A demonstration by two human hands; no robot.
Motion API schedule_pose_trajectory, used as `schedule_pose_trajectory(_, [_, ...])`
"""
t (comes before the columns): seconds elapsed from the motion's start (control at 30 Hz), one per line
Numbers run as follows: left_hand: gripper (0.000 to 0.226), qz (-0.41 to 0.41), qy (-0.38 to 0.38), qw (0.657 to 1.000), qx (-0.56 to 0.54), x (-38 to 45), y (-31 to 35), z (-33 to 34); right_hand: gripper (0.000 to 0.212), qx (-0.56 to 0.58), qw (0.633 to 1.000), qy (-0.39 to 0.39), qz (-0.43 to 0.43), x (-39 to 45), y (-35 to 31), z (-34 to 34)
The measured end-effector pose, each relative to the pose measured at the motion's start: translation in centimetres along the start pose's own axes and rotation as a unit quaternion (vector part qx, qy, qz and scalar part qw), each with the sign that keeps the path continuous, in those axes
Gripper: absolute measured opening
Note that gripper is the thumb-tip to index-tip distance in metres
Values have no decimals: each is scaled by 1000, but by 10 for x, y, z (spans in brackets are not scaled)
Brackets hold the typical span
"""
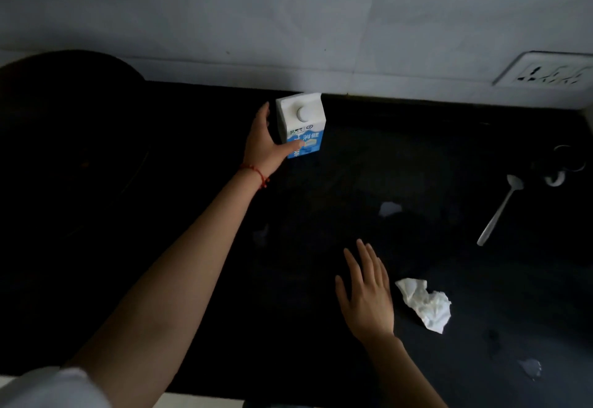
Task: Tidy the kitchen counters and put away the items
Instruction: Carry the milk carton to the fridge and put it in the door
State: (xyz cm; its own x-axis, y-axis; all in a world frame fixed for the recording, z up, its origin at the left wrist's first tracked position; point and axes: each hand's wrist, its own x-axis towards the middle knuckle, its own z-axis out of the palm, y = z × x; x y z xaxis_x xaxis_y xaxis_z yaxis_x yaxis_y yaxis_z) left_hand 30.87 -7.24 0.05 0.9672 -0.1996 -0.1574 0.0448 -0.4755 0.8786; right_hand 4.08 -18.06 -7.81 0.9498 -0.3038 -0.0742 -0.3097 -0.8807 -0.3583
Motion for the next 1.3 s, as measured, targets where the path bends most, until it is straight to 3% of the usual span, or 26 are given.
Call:
schedule_pose_trajectory(0.17, [94, -3, -23, 1000, -12, 24, 6, 7, 46, 6, 1000, 1, 0, 0, 0, 1])
schedule_pose_trajectory(0.37, [75, 18, 13, 1000, -15, 32, 5, 4, 46, 9, 1000, 8, -1, 0, 0, 2])
schedule_pose_trajectory(0.53, [77, 26, 62, 996, -64, 3, 5, -8, 45, 0, 1000, 21, -2, 0, -1, 0])
schedule_pose_trajectory(0.73, [69, 35, 136, 973, -182, -98, 9, -32, 48, -17, 1000, -4, -12, 3, -2, -8])
schedule_pose_trajectory(0.9, [65, 1, 227, 948, -225, -214, -4, -41, 51, 48, 997, -37, -50, -4, -2, -21])
schedule_pose_trajectory(1.1, [68, -92, 358, 905, -208, -362, -27, -34, 50, 75, 974, -112, -180, -36, -5, -35])
schedule_pose_trajectory(1.3, [79, -194, 495, 838, -127, -490, -52, -17, 53, 88, 914, -188, -349, -87, -33, -26])
